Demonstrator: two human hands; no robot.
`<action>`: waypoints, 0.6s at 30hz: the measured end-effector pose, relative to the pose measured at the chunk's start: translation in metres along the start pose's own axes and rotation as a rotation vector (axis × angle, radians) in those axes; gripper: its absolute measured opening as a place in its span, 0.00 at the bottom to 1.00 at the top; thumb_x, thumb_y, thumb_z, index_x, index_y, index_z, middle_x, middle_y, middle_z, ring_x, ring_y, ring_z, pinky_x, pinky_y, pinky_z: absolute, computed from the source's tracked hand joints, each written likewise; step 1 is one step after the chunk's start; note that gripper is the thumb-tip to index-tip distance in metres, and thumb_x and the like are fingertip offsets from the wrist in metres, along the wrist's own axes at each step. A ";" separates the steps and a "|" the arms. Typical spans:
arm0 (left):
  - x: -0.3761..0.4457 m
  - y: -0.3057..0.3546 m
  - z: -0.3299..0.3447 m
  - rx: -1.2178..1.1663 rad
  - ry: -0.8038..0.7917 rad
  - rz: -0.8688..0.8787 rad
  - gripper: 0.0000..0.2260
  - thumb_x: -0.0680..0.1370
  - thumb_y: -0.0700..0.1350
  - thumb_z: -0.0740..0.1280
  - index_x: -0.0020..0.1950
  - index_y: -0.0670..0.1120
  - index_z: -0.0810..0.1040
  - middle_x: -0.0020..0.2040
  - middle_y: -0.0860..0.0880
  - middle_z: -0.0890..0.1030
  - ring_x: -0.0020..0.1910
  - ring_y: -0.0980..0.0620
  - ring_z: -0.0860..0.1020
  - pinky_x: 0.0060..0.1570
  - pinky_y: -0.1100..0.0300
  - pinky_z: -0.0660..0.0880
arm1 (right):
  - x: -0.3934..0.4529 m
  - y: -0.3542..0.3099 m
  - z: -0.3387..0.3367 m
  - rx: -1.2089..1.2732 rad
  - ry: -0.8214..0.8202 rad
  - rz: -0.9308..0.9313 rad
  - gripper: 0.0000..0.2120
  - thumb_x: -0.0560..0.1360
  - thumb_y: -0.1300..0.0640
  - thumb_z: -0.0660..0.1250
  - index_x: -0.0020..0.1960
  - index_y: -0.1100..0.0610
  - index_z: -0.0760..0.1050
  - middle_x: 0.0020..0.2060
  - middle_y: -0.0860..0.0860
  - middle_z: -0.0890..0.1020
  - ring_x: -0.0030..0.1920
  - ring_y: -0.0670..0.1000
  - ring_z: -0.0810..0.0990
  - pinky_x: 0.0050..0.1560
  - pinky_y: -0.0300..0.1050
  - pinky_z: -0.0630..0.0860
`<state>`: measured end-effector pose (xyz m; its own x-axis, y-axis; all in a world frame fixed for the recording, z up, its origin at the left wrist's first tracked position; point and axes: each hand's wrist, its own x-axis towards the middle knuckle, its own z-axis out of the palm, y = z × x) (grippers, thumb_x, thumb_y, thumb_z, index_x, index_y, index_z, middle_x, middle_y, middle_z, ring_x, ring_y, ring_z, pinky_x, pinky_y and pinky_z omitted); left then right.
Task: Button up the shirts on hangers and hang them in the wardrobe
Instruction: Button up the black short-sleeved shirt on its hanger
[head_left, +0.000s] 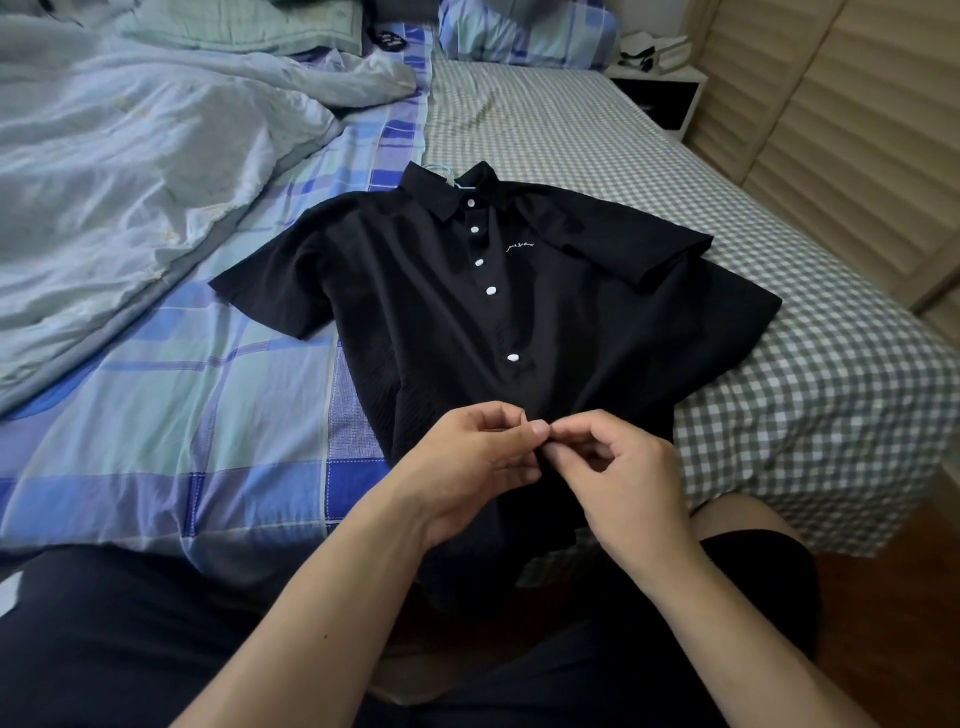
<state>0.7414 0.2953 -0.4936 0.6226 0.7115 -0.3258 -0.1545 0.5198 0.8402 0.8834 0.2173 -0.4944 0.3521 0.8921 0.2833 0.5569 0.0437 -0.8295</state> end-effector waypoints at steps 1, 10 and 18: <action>0.000 0.000 -0.001 -0.013 -0.004 -0.003 0.09 0.78 0.36 0.70 0.40 0.45 0.75 0.35 0.49 0.76 0.36 0.54 0.77 0.44 0.60 0.79 | 0.000 0.000 0.000 0.035 -0.007 0.048 0.09 0.73 0.64 0.76 0.47 0.52 0.85 0.39 0.42 0.85 0.43 0.41 0.85 0.44 0.31 0.79; 0.002 -0.003 -0.005 -0.015 0.043 0.067 0.09 0.77 0.28 0.69 0.46 0.42 0.75 0.38 0.44 0.78 0.39 0.49 0.79 0.42 0.60 0.80 | 0.001 0.001 -0.001 0.155 -0.053 0.191 0.09 0.74 0.64 0.75 0.49 0.51 0.86 0.41 0.45 0.87 0.44 0.44 0.86 0.50 0.41 0.83; 0.002 -0.012 -0.001 0.194 0.172 0.233 0.14 0.76 0.27 0.70 0.46 0.44 0.70 0.35 0.48 0.78 0.36 0.52 0.78 0.41 0.60 0.78 | 0.009 -0.004 -0.005 0.122 -0.138 0.263 0.05 0.76 0.57 0.74 0.42 0.50 0.85 0.36 0.48 0.86 0.39 0.48 0.86 0.48 0.53 0.84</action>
<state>0.7432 0.2911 -0.5046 0.4467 0.8784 -0.1696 -0.1183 0.2459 0.9620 0.8884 0.2227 -0.4865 0.3622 0.9321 -0.0089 0.3633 -0.1499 -0.9195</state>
